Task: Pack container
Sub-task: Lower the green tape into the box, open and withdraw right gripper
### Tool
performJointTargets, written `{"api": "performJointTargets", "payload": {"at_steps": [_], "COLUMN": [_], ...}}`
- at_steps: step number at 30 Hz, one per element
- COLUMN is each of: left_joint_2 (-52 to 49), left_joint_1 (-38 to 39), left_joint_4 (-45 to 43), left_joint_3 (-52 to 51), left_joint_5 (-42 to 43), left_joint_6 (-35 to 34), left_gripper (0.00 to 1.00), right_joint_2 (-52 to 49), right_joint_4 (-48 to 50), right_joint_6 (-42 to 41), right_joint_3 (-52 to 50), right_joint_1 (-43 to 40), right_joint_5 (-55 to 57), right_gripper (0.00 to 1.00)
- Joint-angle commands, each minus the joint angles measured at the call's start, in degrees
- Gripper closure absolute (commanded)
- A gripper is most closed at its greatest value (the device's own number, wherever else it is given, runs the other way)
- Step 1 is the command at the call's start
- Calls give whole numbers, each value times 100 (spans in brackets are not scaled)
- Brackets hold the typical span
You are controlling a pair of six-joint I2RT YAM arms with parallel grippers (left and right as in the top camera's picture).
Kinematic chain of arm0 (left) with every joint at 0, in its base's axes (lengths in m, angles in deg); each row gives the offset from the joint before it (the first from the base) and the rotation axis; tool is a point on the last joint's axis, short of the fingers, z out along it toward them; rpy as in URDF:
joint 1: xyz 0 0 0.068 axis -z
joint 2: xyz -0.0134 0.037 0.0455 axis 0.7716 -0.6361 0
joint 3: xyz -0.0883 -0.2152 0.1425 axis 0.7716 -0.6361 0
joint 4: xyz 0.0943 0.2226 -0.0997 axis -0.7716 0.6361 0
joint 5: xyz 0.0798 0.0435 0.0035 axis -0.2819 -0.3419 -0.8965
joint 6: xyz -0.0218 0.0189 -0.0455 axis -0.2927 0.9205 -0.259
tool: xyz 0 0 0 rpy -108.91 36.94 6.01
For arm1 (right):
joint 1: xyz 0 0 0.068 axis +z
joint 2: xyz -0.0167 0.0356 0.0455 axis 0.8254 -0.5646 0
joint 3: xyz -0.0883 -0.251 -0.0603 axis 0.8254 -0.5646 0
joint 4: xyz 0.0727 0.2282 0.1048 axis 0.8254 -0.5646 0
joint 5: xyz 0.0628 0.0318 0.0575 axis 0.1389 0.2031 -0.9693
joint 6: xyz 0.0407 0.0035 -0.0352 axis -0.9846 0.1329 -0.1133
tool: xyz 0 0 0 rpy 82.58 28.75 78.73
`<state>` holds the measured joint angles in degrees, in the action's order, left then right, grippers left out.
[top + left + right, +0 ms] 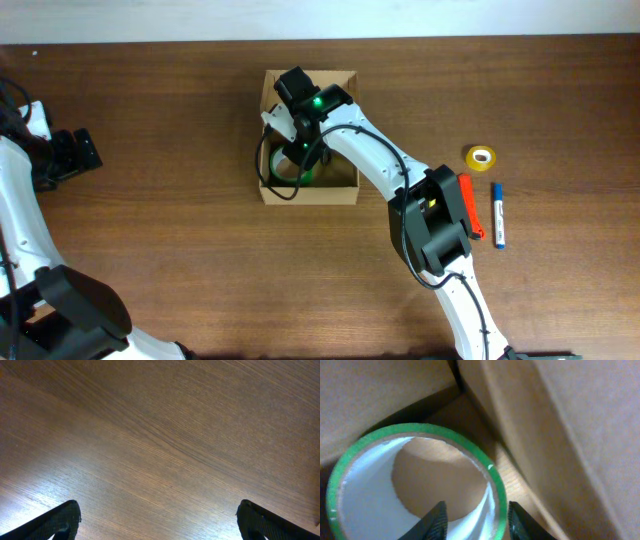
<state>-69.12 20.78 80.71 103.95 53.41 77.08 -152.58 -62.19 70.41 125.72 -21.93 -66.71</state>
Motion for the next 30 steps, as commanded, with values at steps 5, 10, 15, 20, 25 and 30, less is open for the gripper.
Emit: {"api": "performJointTargets", "payload": {"at_steps": [5,10,15,20,25,30], "left_joint_2": [-52,-52,-52,-52,-52,-52], "left_joint_1": [-22,-22,-22,-22,-22,-22], "left_joint_4": [-9,-9,-9,-9,-9,-9], "left_joint_3": [-17,-17,-17,-17,-17,-17], "left_joint_5": [44,46,46,44,46,46], "left_joint_6": [114,114,111,114,114,111], "left_gripper": [0,0,0,0,0,0], "right_joint_2": [133,299,420,555,839,1309], "right_joint_4": [-33,2,52,116,240,120], "right_joint_6": [-46,-46,-46,-46,-74,-769], "right_joint_3": [-13,-13,-9,-9,-9,-9], "right_joint_1": [31,31,31,31,31,31], "right_joint_5": [0,37,208,227,273,407], "right_gripper": [51,51,51,51,51,70]}}
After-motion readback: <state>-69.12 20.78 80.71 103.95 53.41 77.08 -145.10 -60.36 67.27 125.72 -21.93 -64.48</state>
